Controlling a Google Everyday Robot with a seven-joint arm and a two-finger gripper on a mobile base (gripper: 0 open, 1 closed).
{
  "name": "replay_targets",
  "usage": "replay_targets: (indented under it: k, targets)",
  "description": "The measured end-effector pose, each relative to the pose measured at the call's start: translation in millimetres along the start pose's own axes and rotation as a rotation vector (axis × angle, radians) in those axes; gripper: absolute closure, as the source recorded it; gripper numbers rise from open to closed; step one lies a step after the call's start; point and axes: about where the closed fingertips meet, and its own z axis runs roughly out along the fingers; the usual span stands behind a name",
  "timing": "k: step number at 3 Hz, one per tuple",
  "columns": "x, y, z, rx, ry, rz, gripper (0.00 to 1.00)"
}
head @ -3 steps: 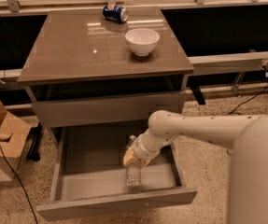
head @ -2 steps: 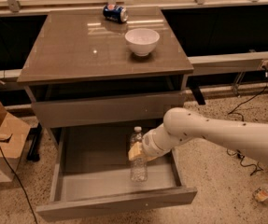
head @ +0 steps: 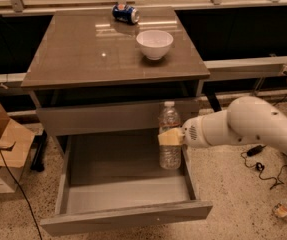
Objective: Pick water bottle from middle drawer and place on counter
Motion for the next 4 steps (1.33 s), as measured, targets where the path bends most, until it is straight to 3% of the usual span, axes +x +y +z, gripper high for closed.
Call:
replay_targets:
  k: [1, 2, 3, 4]
  targets:
    - [-55.0, -5.1, -60.3, 0.03, -0.109, -0.179, 1.0]
    - [-117.9, -9.3, -110.4, 0.115, -0.196, -0.328, 1.0]
    - [-136.3, -8.6, -124.2, 0.129, -0.231, -0.348, 1.0]
    - [-138.3, -4.3, -121.1, 0.136, -0.23, -0.365, 1.0]
